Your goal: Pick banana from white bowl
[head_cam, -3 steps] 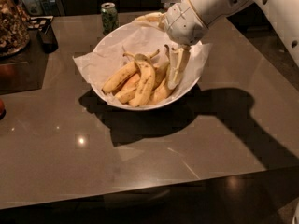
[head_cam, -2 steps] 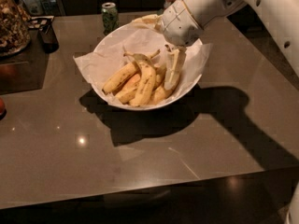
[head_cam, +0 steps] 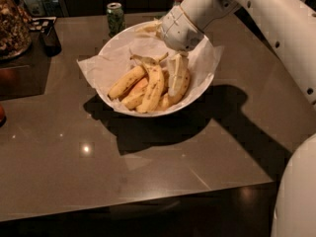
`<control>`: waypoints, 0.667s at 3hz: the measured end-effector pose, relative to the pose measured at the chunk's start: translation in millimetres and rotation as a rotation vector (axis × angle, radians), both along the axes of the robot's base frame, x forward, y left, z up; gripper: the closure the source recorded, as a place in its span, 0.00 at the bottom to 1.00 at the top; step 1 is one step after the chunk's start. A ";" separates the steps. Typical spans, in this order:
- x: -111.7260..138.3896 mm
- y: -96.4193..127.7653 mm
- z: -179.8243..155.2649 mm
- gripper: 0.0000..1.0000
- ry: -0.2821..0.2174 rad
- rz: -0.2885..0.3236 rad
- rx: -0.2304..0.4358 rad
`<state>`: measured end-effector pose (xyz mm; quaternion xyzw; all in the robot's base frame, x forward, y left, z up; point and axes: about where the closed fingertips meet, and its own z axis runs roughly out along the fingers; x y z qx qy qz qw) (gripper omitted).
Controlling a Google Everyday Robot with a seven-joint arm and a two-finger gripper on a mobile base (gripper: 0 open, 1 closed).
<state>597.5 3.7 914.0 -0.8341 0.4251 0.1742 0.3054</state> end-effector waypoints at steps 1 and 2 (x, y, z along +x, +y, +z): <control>-7.5 -6.7 -11.5 0.00 0.000 -0.052 -0.045; -25.0 -12.2 -35.1 0.00 -0.004 -0.129 -0.103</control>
Offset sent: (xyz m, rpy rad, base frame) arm -0.0445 -0.0280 -0.0493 -0.1597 -0.0295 -0.2347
